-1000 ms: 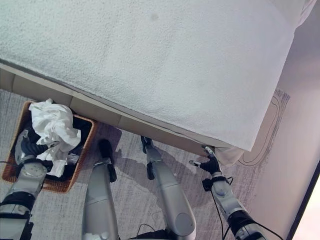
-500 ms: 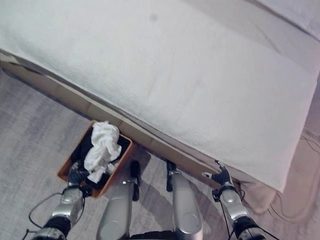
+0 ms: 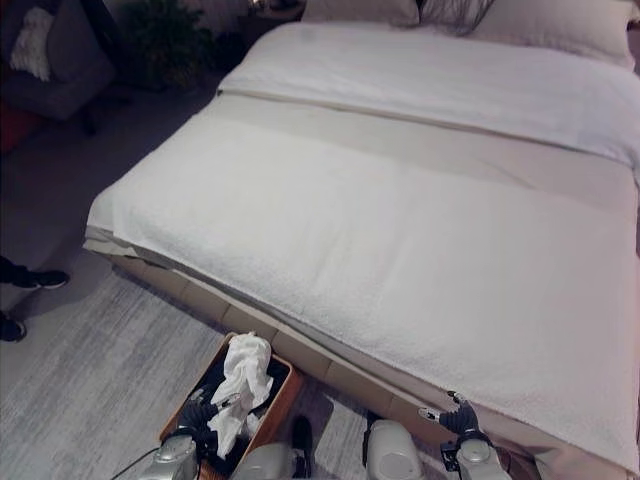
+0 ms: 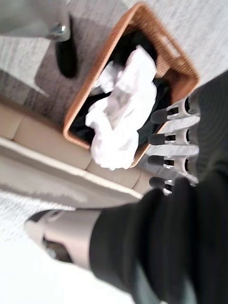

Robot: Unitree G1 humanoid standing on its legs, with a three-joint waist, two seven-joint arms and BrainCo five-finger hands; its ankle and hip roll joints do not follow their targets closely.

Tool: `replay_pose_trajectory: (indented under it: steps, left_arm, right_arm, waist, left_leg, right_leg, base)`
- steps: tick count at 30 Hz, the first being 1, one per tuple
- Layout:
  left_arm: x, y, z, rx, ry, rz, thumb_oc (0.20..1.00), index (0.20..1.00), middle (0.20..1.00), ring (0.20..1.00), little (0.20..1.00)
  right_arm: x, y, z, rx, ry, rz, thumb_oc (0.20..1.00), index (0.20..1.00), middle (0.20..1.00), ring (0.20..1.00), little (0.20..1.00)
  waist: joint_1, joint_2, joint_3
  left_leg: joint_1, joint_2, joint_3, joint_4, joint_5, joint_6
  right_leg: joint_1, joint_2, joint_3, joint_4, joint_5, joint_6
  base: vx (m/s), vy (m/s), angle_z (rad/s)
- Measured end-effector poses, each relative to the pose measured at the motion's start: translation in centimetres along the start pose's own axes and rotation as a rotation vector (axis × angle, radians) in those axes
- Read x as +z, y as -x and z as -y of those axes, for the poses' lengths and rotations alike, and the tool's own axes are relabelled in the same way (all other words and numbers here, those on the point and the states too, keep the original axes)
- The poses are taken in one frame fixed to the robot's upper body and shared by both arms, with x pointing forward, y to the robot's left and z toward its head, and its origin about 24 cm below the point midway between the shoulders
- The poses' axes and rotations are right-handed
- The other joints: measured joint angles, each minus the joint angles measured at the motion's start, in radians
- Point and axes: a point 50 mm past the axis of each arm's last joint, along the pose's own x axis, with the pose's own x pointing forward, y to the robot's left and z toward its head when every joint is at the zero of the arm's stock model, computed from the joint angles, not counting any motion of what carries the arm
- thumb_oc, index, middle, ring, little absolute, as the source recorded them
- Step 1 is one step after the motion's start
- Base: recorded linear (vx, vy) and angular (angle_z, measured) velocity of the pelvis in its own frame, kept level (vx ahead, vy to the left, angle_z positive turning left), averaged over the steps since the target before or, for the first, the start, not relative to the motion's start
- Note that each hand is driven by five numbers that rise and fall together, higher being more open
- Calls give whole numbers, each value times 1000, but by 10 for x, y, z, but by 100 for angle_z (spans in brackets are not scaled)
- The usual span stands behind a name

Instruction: Pick up clothes into the bucket

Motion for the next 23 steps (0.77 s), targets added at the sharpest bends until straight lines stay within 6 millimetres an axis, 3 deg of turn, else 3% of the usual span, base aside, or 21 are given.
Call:
replay_pose_trajectory:
  steps: [10, 23]
  left_arm:
    - [-48, 14, 1, -55, -111, -186, 1000, 1000, 1000, 1000, 1000]
    - [-57, 17, 6, -177, -247, -225, 1000, 1000, 1000, 1000, 1000]
  right_arm:
    - [-32, 9, -19, 85, -2, -137, 1000, 1000, 1000, 1000, 1000]
    - [-44, 16, -28, 173, -51, -187, 1000, 1000, 1000, 1000, 1000]
  waist:
    - [3, -34, -115]
    - [7, -35, -156]
  left_leg:
    - [67, 2, 3, -50, -13, -3]
    - [95, 11, 5, -63, -13, -3]
  right_leg:
    - [45, 0, -4, -1, -13, 0]
    - [80, 10, -7, -30, -10, 3]
  base:
    - [26, -8, 2]
    - [0, 0, 0]
